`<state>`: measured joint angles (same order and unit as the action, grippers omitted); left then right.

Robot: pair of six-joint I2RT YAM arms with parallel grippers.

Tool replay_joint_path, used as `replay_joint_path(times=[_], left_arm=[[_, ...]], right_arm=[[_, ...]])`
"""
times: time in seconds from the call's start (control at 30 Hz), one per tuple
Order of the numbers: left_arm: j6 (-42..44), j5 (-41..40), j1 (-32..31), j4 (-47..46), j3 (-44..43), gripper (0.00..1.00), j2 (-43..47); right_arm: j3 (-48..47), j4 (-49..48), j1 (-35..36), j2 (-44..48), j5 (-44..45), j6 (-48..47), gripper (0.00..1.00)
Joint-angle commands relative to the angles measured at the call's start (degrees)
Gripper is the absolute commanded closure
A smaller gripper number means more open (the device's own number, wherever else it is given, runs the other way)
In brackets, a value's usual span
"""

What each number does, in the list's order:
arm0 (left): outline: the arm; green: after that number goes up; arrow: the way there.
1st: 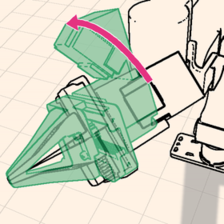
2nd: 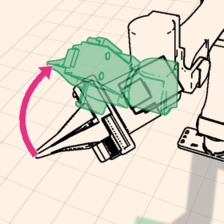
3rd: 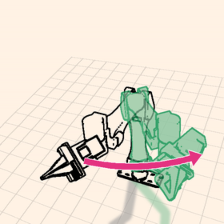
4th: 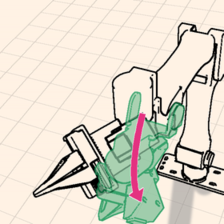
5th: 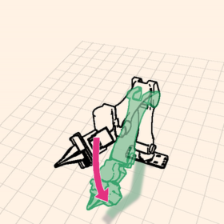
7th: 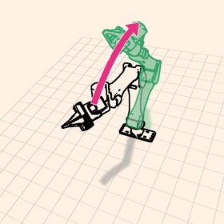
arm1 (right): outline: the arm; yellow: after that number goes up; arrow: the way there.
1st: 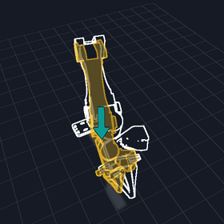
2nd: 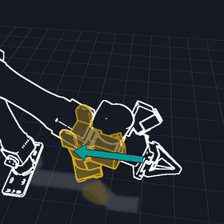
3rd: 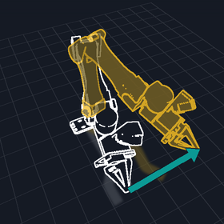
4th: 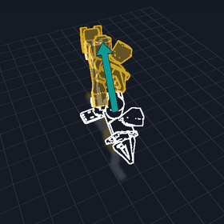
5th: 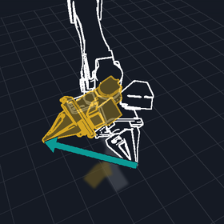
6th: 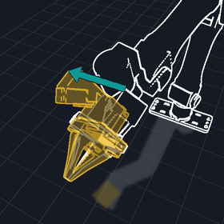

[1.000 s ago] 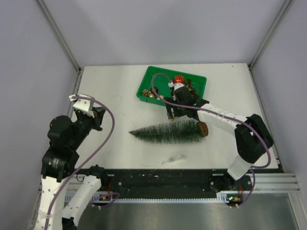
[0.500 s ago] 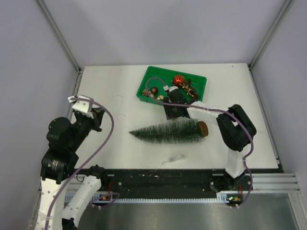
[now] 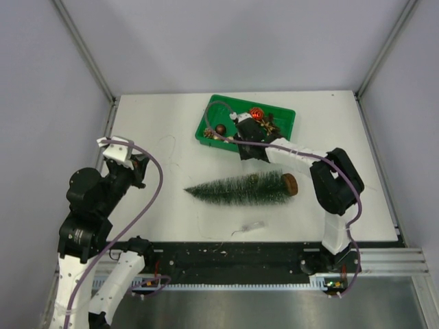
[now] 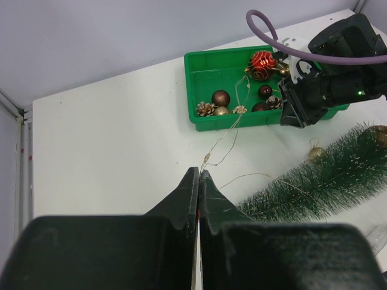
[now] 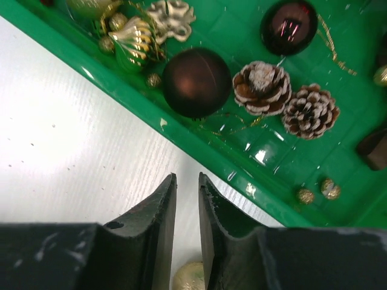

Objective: Decorate the small christmas tree

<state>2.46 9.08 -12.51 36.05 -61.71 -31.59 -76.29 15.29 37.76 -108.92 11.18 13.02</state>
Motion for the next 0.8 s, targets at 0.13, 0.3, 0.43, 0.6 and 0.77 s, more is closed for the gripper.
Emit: replay_joint_path(times=[0.13,0.3,0.43,0.6,0.77], left_arm=[[0.3,-0.8,0.2,-2.7,-0.1,0.99,1.4],[1.0,-1.3,0.2,-2.6,0.0,0.99,2.1],[0.9,-0.9,0.2,-2.7,0.7,0.99,2.7],[0.9,-0.9,0.2,-3.1,1.2,0.99,2.8],[0.7,-0.7,0.2,-3.3,1.5,1.0,3.0]], right_arm=[[-11.8,8.1,-1.1,4.2,0.8,-3.9,0.46],[-4.2,10.9,-1.5,6.4,1.4,-2.4,0.31],[5.7,8.6,-2.1,10.2,0.8,-0.4,0.28],[13.3,6.9,-2.0,14.5,-0.5,1.0,0.24],[18.2,5.2,-1.9,17.7,-0.6,3.0,0.22]])
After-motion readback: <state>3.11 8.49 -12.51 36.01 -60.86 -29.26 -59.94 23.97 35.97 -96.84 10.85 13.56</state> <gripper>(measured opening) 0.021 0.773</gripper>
